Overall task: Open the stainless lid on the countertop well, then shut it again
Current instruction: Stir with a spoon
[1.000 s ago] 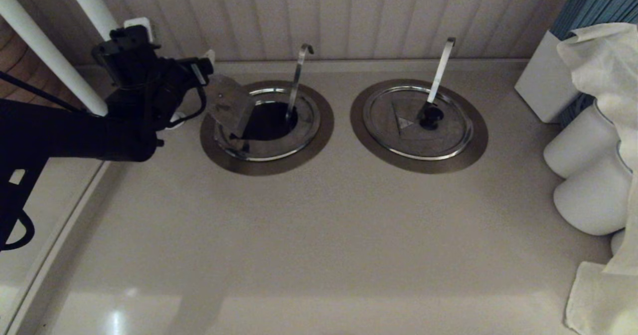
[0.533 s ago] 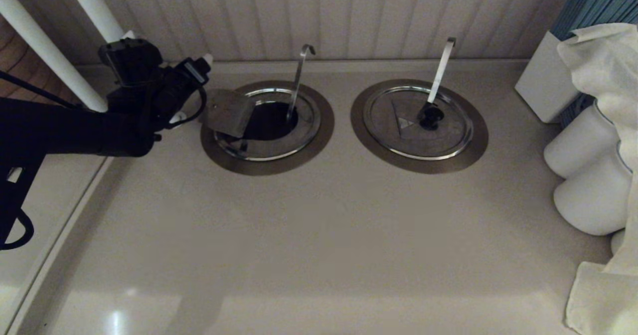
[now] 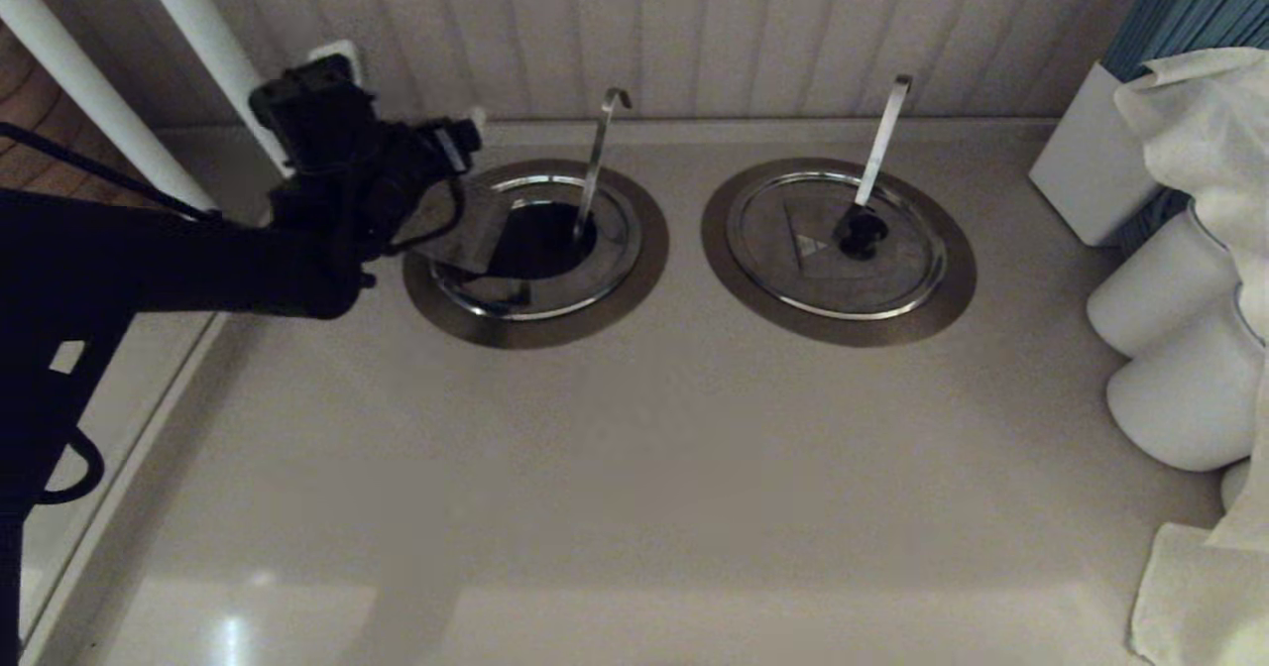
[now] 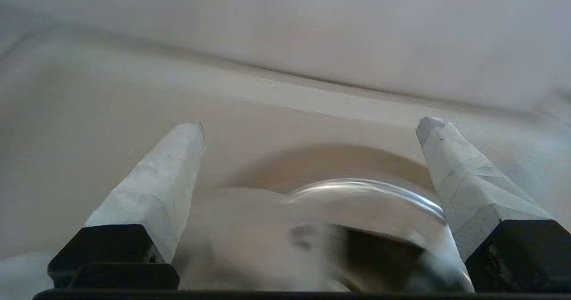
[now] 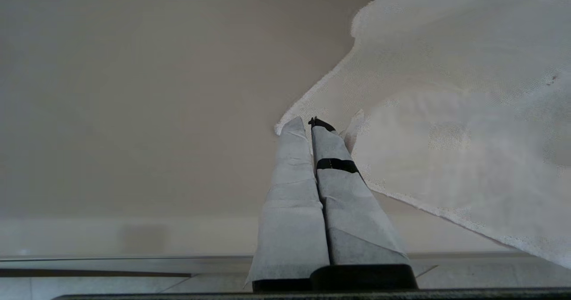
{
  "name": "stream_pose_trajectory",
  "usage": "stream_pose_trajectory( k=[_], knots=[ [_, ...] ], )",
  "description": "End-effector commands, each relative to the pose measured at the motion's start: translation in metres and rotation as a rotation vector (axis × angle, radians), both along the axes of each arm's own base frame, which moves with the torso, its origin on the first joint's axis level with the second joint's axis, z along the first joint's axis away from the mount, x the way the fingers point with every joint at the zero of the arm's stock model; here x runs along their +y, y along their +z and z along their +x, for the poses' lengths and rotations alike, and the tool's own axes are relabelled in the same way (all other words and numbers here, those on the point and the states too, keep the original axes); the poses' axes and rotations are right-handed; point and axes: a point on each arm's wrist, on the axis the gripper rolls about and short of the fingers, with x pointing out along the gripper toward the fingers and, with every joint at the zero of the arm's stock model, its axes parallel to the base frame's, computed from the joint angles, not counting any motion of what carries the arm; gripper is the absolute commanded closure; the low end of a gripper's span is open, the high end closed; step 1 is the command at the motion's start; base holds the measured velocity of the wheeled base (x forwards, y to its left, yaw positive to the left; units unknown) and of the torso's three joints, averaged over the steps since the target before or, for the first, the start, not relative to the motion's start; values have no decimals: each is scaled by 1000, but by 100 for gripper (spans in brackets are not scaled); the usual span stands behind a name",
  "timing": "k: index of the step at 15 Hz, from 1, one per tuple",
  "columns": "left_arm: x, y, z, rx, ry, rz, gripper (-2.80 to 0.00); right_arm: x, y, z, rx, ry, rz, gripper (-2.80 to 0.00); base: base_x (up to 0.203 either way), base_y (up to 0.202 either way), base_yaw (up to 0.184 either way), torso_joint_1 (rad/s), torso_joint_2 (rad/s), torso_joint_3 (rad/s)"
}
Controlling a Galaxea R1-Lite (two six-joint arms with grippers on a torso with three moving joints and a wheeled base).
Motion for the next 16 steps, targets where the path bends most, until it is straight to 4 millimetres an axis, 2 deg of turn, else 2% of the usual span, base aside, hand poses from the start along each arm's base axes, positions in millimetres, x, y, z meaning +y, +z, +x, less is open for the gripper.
stream_pose_trajectory(
  k=[1, 5, 8, 11, 13, 15, 16],
  knots=[
    [-25, -17, 3, -43, -21, 91, -280, 0, 0, 0, 0, 0, 0, 0, 0, 0, 0, 0, 0, 0],
    [-65, -49, 6, -15, -72, 155, -280, 0, 0, 0, 0, 0, 0, 0, 0, 0, 0, 0, 0, 0],
    [-74, -61, 14, -2, -77, 157, -280, 0, 0, 0, 0, 0, 0, 0, 0, 0, 0, 0, 0, 0],
    [-96, -76, 28, -10, -43, 135, -280, 0, 0, 0, 0, 0, 0, 0, 0, 0, 0, 0, 0, 0],
    [-102, -78, 30, -21, -50, 132, -280, 0, 0, 0, 0, 0, 0, 0, 0, 0, 0, 0, 0, 0],
    [-104, -69, 29, -49, -56, 120, -280, 0, 0, 0, 0, 0, 0, 0, 0, 0, 0, 0, 0, 0],
    [-113, -68, 26, -43, -82, 127, -280, 0, 0, 0, 0, -1, 0, 0, 0, 0, 0, 0, 0, 0]
  ],
)
